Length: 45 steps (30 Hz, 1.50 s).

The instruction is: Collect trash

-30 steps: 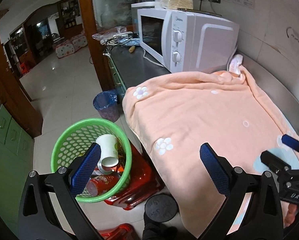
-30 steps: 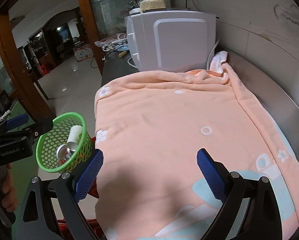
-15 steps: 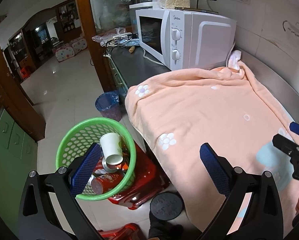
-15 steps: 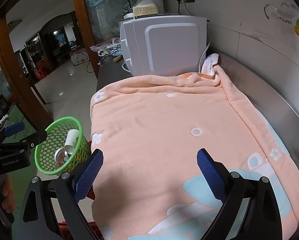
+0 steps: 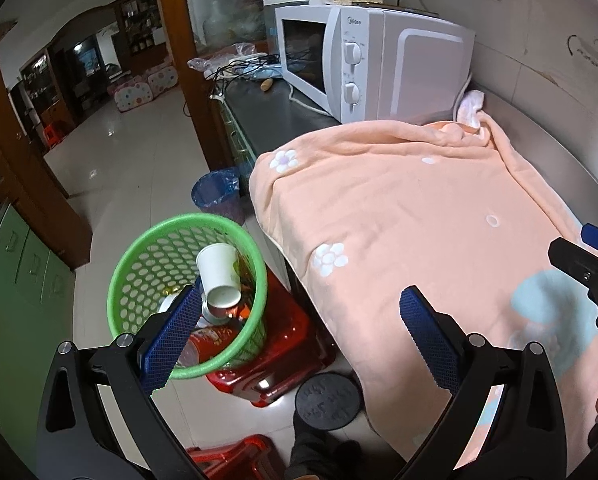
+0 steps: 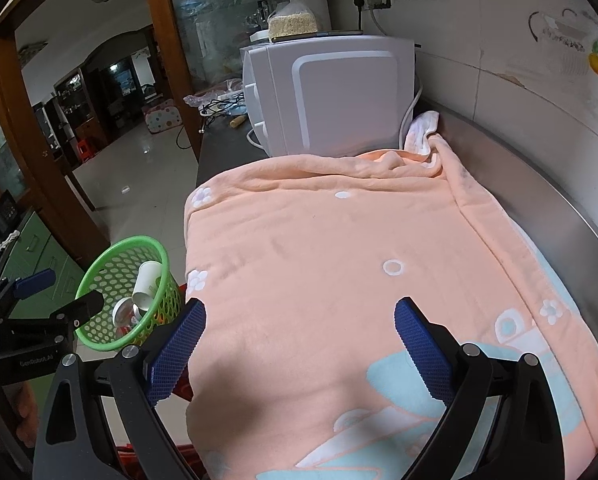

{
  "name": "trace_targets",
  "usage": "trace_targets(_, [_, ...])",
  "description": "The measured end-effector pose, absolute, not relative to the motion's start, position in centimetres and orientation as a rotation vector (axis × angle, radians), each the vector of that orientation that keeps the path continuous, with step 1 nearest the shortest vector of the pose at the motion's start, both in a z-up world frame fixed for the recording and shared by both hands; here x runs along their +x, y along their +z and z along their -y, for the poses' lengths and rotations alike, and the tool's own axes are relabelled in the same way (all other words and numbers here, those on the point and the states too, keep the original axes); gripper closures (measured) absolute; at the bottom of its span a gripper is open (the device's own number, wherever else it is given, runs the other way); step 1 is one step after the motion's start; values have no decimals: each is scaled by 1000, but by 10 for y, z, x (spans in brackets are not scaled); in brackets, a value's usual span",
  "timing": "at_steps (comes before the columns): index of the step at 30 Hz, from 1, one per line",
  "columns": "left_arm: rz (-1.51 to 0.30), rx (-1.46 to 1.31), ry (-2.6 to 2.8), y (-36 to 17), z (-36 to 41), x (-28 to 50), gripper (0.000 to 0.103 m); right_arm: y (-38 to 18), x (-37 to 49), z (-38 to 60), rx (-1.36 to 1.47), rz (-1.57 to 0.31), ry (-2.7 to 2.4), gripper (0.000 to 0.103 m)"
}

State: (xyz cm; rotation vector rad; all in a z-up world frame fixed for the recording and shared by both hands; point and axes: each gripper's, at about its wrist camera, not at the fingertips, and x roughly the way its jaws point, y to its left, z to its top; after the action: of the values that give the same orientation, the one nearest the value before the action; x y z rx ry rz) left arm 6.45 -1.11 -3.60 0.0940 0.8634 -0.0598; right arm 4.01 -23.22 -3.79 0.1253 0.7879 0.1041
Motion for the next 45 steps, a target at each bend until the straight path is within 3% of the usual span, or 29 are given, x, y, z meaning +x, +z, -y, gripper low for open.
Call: trace_targets(45, [-893,21,7,-46,-2,49,5,-40,40,222,113,-792,149,11])
